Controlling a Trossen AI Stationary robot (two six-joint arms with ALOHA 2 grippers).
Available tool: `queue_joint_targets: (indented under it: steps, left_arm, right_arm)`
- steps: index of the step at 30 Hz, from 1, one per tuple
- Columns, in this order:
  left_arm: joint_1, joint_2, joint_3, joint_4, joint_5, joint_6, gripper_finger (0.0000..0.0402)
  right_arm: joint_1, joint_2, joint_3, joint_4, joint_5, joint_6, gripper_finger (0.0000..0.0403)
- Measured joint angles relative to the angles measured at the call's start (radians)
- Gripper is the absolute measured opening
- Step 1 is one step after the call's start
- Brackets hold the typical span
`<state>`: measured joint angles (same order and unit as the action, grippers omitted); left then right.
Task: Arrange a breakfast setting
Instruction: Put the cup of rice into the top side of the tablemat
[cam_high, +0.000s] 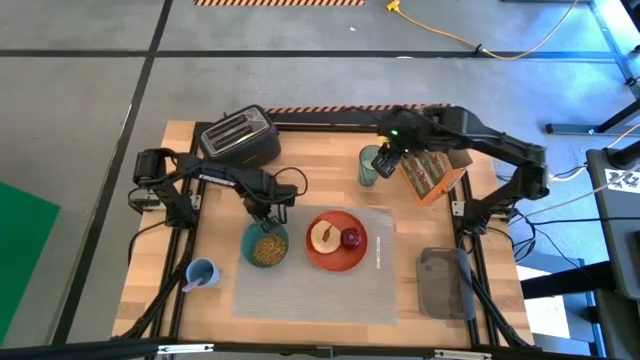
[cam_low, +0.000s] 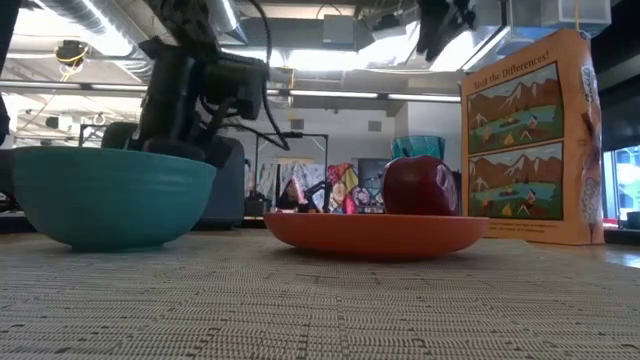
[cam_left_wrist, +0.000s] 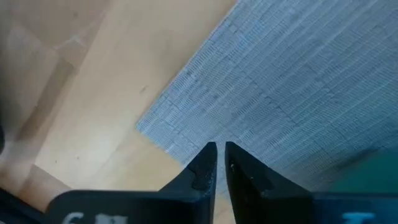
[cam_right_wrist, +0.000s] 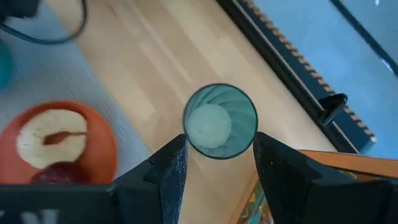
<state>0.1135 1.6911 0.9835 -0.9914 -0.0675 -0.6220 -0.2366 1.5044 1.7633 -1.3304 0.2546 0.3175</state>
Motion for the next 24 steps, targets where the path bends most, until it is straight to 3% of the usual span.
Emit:
queue_joint_targets:
  steps: [12,18,24]
  left_arm:
    - [-0.002,-0.019,0.173,-0.16,-0.06,-0.002,0.0129]
    - [-0.009,-0.136,0.271,-0.167,-0.083,0.056,0.0147]
    - [0.003,-0.284,0.305,-0.117,-0.082,0.115,0.0148]
  right_arm:
    - [-0.124,0.155,-0.011,0.068,-0.04,-0.258,0.0177]
    - [-0.194,0.233,-0.011,0.114,-0.122,-0.393,0.0225]
    - [-0.273,0.301,-0.011,0.097,-0.119,-0.507,0.0264]
